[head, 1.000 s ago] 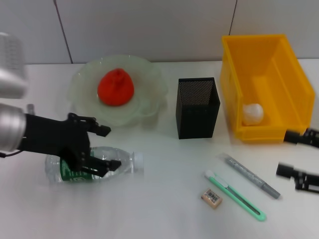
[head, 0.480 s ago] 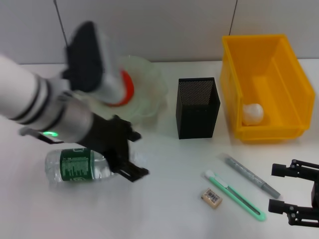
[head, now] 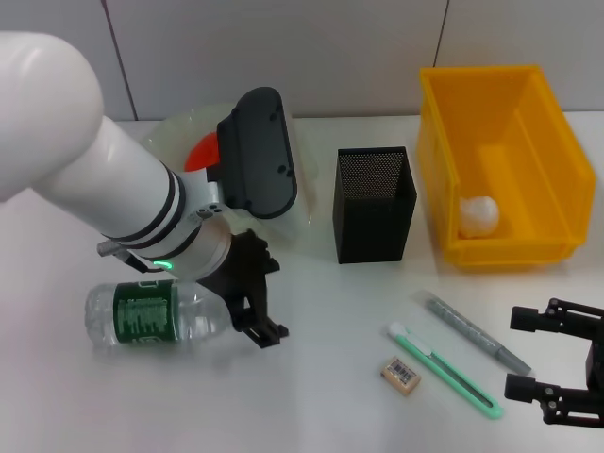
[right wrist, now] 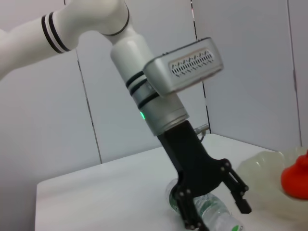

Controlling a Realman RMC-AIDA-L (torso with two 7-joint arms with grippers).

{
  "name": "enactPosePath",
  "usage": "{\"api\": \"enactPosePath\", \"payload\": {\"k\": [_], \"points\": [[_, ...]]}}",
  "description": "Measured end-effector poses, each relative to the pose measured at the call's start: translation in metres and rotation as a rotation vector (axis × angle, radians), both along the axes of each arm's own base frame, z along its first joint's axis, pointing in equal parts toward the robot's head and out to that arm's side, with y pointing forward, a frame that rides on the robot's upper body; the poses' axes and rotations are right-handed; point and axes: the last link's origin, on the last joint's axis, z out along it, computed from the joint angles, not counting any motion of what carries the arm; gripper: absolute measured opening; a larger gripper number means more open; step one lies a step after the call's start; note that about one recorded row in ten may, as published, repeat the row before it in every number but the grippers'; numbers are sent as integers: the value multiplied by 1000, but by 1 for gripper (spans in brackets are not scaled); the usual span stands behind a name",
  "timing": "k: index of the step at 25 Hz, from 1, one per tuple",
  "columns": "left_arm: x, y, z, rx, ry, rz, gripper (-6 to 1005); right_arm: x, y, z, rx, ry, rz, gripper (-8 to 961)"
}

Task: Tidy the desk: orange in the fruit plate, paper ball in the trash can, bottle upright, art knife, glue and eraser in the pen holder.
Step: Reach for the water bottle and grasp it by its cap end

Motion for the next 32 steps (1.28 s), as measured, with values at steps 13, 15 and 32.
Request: {"api": "enactPosePath", "payload": {"k": [13, 15, 32], "points": [[-28, 10, -8, 46, 78, 8, 835, -4, 2, -6, -26, 35, 0, 765], [-26, 11, -10, 47, 78, -4, 835, -4, 3, -7, -28, 36, 3, 765], [-23, 5, -16, 26, 96, -32, 645, -4, 2, -9, -32, 56, -9, 765]]}}
